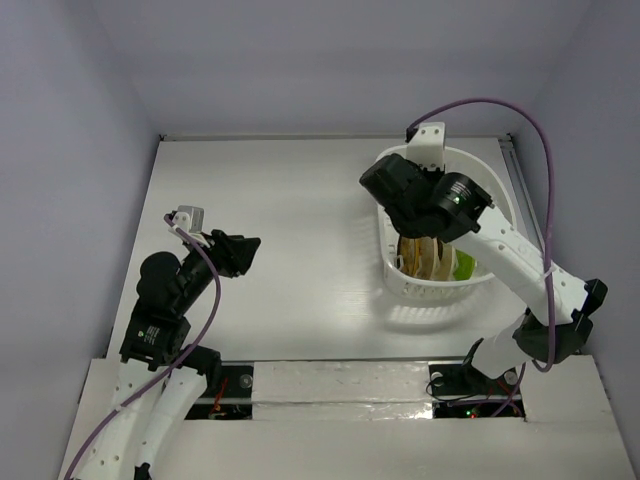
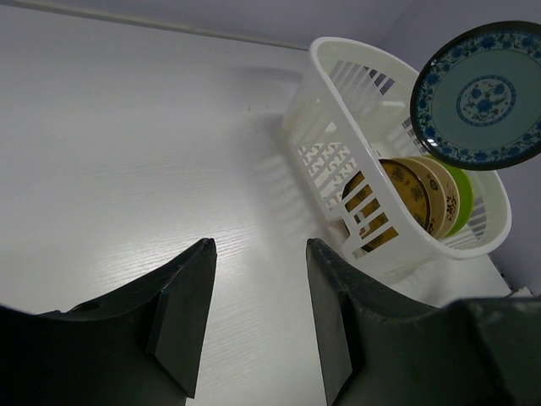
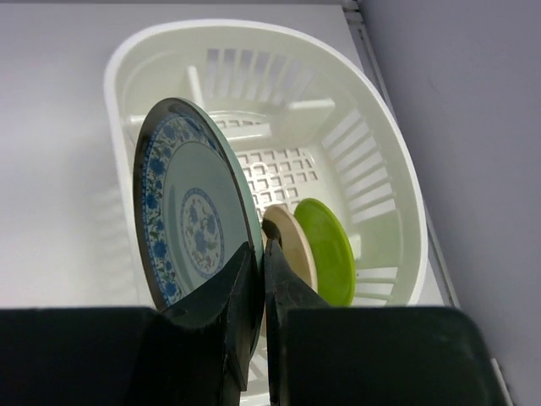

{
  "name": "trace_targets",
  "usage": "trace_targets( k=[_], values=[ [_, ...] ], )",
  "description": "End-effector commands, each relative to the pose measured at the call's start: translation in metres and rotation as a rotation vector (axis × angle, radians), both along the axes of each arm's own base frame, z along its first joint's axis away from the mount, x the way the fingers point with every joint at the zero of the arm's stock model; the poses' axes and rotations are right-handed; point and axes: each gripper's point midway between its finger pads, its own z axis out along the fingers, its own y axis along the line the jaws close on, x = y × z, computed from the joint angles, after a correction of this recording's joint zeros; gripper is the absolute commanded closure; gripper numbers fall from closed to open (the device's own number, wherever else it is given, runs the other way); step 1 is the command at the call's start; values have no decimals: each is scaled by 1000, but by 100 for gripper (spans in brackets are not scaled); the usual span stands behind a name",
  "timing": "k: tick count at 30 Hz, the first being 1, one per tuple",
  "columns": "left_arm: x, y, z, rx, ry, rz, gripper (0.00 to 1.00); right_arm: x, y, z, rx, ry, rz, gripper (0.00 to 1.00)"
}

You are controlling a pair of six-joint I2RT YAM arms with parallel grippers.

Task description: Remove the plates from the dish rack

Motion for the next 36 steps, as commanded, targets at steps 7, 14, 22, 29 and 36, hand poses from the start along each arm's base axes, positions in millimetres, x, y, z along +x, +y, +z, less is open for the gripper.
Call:
trace_targets(
  k=[7,14,22,29,36],
  values=[
    [3,18,16,-15,-47,111,59,26,149,28,498,-122,528,100],
    [4,34,20,-19,-52,205,59,52,246,-30,643,-25,671,100],
    [4,31,19,-19,-50,190,59,82,293,-137,631,99,613,100],
    [5,31,17,-20,-45,189,59,85,292,-219,587,199,532,100],
    [5,29,16,-20,-43,177,59,51,280,-283,548,323,504,89]
  ],
)
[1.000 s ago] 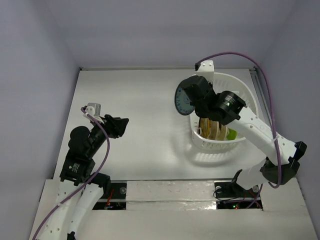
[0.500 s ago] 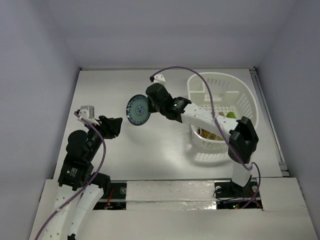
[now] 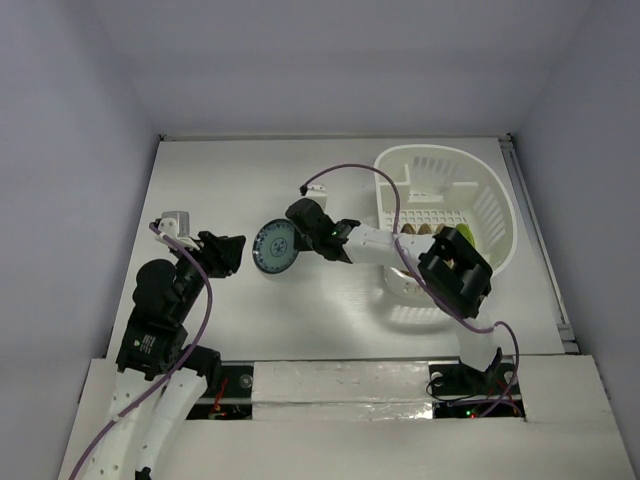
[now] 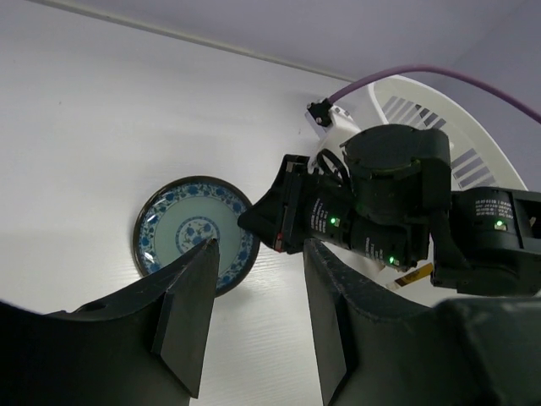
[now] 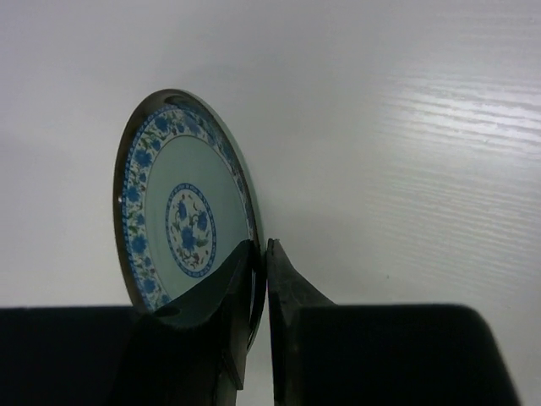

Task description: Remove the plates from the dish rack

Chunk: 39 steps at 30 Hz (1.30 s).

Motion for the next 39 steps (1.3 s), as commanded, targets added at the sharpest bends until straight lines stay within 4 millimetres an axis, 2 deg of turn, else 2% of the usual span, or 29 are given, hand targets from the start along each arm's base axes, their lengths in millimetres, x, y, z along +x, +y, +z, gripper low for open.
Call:
trace_targets(
  k=[1,4,8,13,15,16,17,18,20,21,22,23,24,25,26,27,28,29,32,34,35,37,39],
  values=[
    [1,-2,18,-22,-48,-6,59,-20,2,-21,-17,30,18,82],
    [1,-1,19,-21,-52,-6,59,-32,2,-32,-51,52,37,72],
    [1,-1,19,-24,-51,-5,59,-36,-8,-41,-91,67,28,68],
    [1,-1,19,-24,-49,-6,59,-37,-11,-32,-94,61,30,65],
    [1,-1,19,-24,-49,-6,59,-40,-7,-13,-77,38,50,60],
    [1,-2,19,-24,-49,-6,59,-41,-10,-6,-82,35,53,55],
    [1,-2,18,-23,-48,-6,59,-40,-11,4,-76,23,50,54],
    [1,-2,19,-24,-49,-6,59,-40,-13,28,-53,-7,54,54],
    [2,-2,18,-22,-47,-6,59,-41,-24,56,-46,-49,42,53],
    [2,-2,18,-23,-46,-6,59,-43,-32,90,-12,-97,39,53],
    [2,-2,18,-23,-46,-6,59,-46,-43,104,-21,-115,30,56],
    [2,-2,18,-24,-48,-8,59,-44,-57,118,-36,-152,-8,62],
    [1,-2,18,-24,-49,-9,59,-49,-73,152,-5,-203,-28,71],
    [1,-2,18,-24,-48,-11,59,-53,-89,160,-28,-215,-48,89],
    [1,-3,18,-24,-49,-12,59,-55,-108,166,-57,-238,-92,97],
    [1,-3,18,-25,-50,-14,59,-57,-123,173,-68,-245,-123,100],
    [1,-3,19,-26,-53,-15,59,-67,-144,184,-82,-249,-137,100],
    [0,-4,19,-26,-53,-18,60,-65,-166,187,-106,-255,-189,100],
    [-1,-4,20,-28,-59,-20,65,-79,-220,184,-166,-223,-276,100],
    [-1,-4,20,-27,-63,-23,70,-91,-248,172,-218,-174,-316,100],
    [-2,-4,21,-29,-64,-23,71,-95,-262,176,-220,-180,-348,100],
    [-2,-4,21,-30,-67,-23,75,-101,-289,167,-269,-139,-407,100],
    [-2,-4,20,-30,-67,-23,77,-104,-305,162,-298,-114,-437,96]
  ],
)
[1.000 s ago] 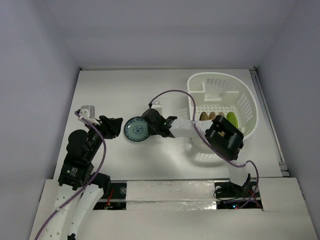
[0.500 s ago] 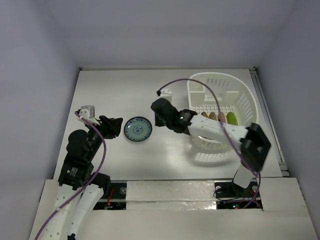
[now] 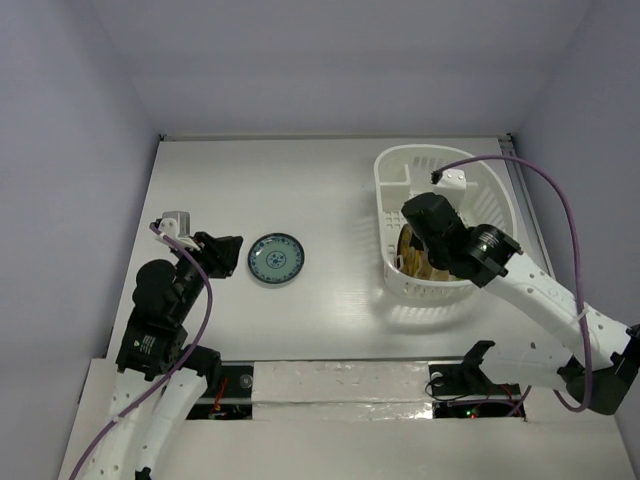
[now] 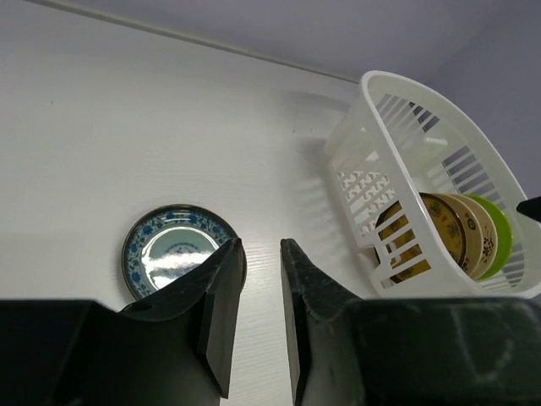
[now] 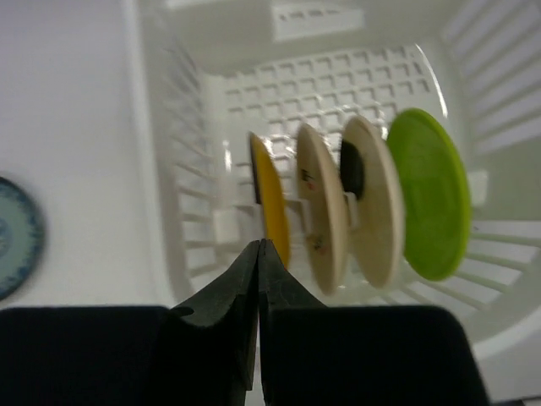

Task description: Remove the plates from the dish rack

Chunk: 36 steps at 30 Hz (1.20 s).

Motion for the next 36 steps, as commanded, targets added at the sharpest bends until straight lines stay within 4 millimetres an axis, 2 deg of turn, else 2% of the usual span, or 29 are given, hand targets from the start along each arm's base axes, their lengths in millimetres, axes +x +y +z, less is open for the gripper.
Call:
trace_targets(
  k=[1,2,4,5,8,13,16,22,26,29,36],
  values=[
    [-1,-1,21,-27,-71,-9,78,-15,-51,-23,-128,106,-114,92],
    [-1,-2,21,-27,-71,-11,79,-16,-50,-31,-133,133,-99,82],
    [-2,-2,22,-28,-74,-12,79,-13,-47,-38,-152,157,-86,72],
    [-2,-1,22,-29,-74,-11,78,-10,-49,-41,-155,168,-97,64],
    [-3,-1,23,-30,-78,-9,78,-1,-58,-50,-175,201,-138,61],
    [-4,-3,23,-32,-82,-20,76,17,-62,-61,-179,226,-127,61],
    [-4,-2,23,-32,-82,-20,76,23,-65,-75,-207,264,-137,64],
    [-5,-2,25,-34,-88,-18,75,26,-58,-90,-212,294,-104,66],
    [-6,-1,25,-34,-90,-17,75,26,-61,-98,-250,322,-112,67],
    [-6,-1,26,-35,-94,-15,75,28,-65,-99,-272,327,-130,73],
    [-7,0,28,-37,-100,-11,75,31,-76,-86,-360,334,-158,85]
  ],
)
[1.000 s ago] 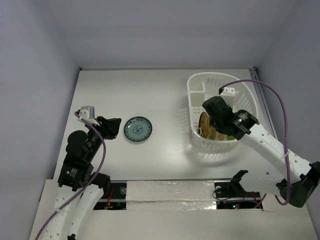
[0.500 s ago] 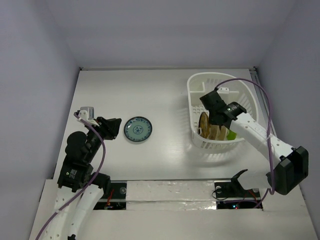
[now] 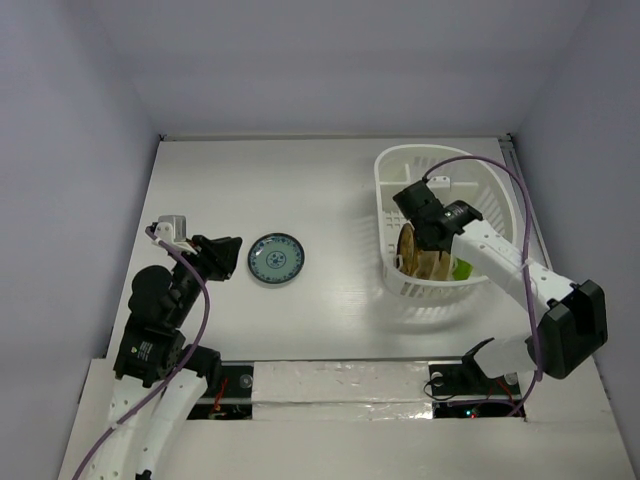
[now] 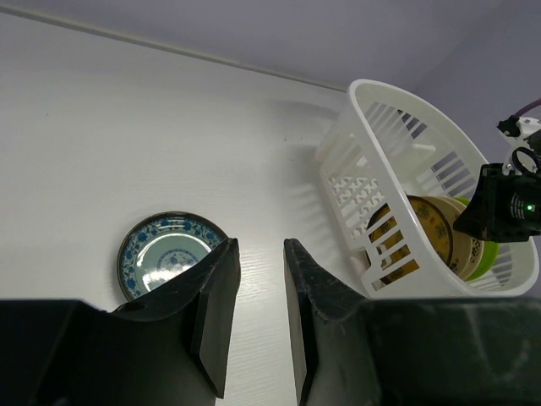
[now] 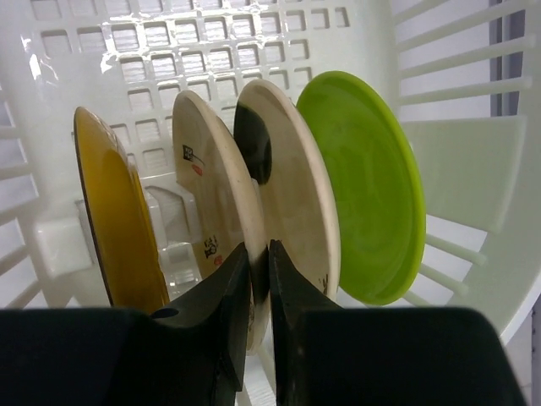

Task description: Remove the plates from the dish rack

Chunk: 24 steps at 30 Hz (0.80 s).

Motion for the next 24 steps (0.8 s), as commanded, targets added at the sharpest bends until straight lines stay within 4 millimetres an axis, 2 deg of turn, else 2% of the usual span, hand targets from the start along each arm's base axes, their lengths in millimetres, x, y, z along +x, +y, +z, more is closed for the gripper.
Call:
trace_targets(
  k=[1,10,17,24],
  values=[
    [-2,0,21,-25,-71,-1,75,10,-6,21,-45,-44,-24,87],
    [-3,1,22,-27,-77,4,75,12,-15,32,-127,-21,-19,100],
    [-2,1,22,-26,-75,2,74,14,-7,35,-159,-12,6,100],
    [-3,1,22,-28,-75,2,74,18,9,36,-205,-6,41,100]
  ],
)
